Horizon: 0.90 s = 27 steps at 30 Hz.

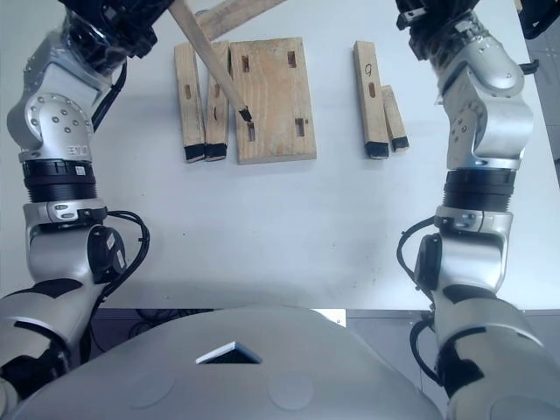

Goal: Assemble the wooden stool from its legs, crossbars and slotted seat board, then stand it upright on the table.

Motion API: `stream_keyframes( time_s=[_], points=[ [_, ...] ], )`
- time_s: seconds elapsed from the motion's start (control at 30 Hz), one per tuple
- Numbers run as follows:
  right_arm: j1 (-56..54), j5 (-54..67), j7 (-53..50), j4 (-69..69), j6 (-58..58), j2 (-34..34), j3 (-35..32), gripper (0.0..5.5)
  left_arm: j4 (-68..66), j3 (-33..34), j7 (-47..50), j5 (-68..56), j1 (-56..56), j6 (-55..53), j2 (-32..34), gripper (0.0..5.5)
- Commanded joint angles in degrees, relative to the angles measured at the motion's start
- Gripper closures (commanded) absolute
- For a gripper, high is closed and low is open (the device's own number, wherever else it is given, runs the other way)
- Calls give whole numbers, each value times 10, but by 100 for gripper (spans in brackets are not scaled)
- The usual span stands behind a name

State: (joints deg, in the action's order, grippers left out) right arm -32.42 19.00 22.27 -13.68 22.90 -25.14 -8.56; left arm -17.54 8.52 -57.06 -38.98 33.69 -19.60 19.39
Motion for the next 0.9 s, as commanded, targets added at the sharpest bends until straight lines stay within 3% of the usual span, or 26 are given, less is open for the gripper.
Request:
stream_keyframes(
  time_s=[0.03, 0.1, 0.23, 0.4, 0.6, 0.9],
  points=[
    [-22, -1, -4, -13, -7, 10, -11, 518, -12, -11, -14, 19, -14, 13, -9, 348],
    [-22, -2, -3, -15, -7, 12, -10, 550, -17, -13, -16, 23, -20, 13, -17, 348],
    [-21, -5, 3, -22, -6, 11, -5, 550, -37, -29, -24, 48, -33, 35, -28, 348],
    [-18, -1, 26, -20, 4, 15, 4, 550, -100, -74, -100, 89, -2, 42, 14, 349],
    [5, 4, 45, 15, 21, 24, 14, 550, -188, -75, -140, 100, 57, 50, 37, 349],
    [4, 1, 60, 23, 31, 29, 15, 550, -155, -68, -144, 97, 63, 60, 42, 349]
  ],
)
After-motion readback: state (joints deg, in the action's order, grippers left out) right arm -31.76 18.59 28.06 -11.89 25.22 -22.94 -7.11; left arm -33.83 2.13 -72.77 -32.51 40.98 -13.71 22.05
